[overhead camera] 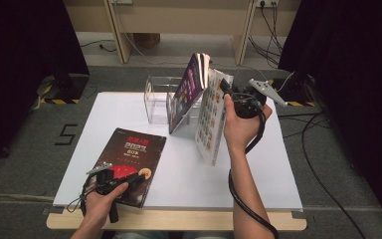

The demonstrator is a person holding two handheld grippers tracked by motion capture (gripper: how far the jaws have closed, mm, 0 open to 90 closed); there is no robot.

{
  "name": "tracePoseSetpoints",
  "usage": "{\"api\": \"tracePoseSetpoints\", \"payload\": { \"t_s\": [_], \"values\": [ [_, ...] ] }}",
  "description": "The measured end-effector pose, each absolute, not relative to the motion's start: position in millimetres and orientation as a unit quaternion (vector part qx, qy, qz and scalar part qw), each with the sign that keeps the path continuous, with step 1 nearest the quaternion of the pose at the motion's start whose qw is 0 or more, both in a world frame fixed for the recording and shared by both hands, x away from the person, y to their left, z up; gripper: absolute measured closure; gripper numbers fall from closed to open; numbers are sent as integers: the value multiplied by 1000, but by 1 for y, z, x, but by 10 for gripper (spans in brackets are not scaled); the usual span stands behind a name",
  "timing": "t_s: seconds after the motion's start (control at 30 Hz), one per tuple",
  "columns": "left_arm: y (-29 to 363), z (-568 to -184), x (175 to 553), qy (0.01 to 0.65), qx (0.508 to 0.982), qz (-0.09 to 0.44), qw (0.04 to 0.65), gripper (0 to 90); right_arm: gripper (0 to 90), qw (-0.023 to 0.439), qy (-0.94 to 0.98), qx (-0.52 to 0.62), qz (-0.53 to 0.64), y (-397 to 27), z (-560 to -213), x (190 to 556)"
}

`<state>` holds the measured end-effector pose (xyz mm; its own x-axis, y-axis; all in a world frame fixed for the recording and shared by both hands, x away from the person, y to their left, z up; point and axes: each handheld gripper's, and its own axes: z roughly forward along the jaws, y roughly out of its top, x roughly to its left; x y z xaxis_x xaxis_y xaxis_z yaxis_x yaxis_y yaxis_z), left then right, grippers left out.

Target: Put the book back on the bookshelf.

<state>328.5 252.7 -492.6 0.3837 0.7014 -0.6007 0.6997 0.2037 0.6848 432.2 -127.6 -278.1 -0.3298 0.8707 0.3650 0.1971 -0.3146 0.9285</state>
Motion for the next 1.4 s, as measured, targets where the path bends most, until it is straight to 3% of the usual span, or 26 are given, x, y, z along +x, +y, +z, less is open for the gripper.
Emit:
{"api": "tracePoseSetpoints", "payload": {
  "t_s": [1.07, 1.4],
  "values": [
    [252, -495, 330, 556, 630, -7, 542, 535, 740, 237, 502, 514, 654, -120, -279, 484],
    [253, -496, 330, 556, 629, -7, 543, 535, 740, 229, 511, 511, 652, -119, -281, 474]
  ]
}}
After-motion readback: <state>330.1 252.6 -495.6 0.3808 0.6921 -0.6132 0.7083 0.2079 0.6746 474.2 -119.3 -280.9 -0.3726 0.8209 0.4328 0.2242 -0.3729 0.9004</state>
